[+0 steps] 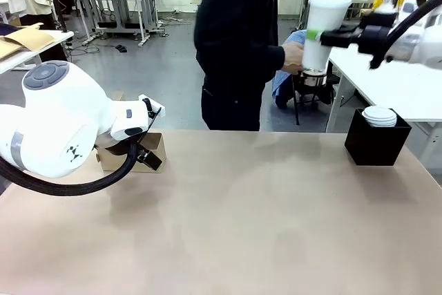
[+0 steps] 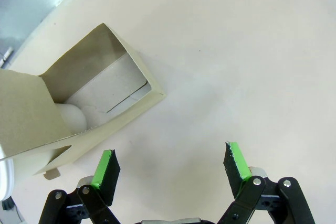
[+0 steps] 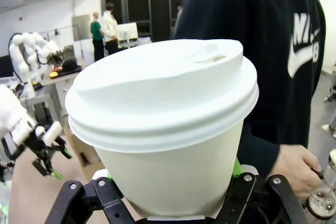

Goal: Pour a drink into a cup and package it in a carrier.
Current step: When a person places the Paper Cup Lid on the 600 ml Paper Cup , lift the 600 ml Paper Cup, then position the Cup Carrier in the center of the table.

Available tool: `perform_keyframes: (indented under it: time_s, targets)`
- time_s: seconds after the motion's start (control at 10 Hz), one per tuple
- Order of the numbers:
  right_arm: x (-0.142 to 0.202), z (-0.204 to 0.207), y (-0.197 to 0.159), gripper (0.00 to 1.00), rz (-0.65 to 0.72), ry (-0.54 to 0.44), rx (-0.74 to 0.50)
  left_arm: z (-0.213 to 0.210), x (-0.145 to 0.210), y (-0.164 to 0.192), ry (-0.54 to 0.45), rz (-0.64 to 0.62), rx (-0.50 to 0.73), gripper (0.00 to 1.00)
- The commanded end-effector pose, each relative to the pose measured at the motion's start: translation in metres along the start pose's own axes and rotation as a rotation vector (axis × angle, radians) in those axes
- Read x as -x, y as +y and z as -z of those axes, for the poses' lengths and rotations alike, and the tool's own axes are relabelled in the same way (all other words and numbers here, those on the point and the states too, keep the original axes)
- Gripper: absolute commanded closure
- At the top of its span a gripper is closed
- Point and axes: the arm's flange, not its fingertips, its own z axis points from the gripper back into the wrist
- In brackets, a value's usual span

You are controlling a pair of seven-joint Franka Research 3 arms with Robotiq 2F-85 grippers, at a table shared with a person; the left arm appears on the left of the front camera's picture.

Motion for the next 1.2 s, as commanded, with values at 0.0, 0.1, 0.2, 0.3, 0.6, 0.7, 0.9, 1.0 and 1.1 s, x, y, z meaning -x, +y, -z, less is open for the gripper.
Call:
perform_keyframes:
  time_s: [0.0, 0.1, 0.2, 0.3, 0.6, 0.7, 0.9, 1.0, 1.1]
  targets:
    - [-0.036, -0.013, 0.016, 0.19, 0.018, 0.004, -0.034, 0.0, 0.001, 0.001, 0.0, -0.002, 0.002, 0.0]
    - [-0.05, -0.009, 0.02, 0.19, 0.013, 0.005, -0.05, 0.0, 0.001, 0.001, 0.0, -0.002, 0.002, 0.0]
    - [-0.061, -0.009, 0.024, 0.19, 0.006, -0.002, -0.067, 0.0, 0.001, 0.001, 0.0, -0.002, 0.002, 0.0]
    - [-0.057, -0.006, 0.02, 0.19, -0.012, -0.011, -0.057, 0.0, 0.001, 0.001, 0.0, -0.002, 0.002, 0.0]
    - [-0.056, -0.011, 0.025, 0.19, -0.014, -0.014, -0.035, 0.0, 0.001, 0.001, 0.0, -0.002, 0.002, 0.0]
    - [-0.056, -0.011, 0.025, 0.19, -0.014, -0.014, -0.035, 0.0, 0.001, 0.001, 0.0, -0.002, 0.002, 0.0]
    - [-0.056, -0.011, 0.025, 0.19, -0.014, -0.014, -0.035, 0.0, 0.001, 0.001, 0.0, -0.002, 0.002, 0.0]
    - [-0.056, -0.011, 0.025, 0.19, -0.014, -0.014, -0.035, 0.0, 0.001, 0.001, 0.0, -0.002, 0.002, 0.0]
    - [-0.056, -0.011, 0.025, 0.19, -0.014, -0.014, -0.035, 0.0, 0.001, 0.001, 0.0, -0.002, 0.002, 0.0]
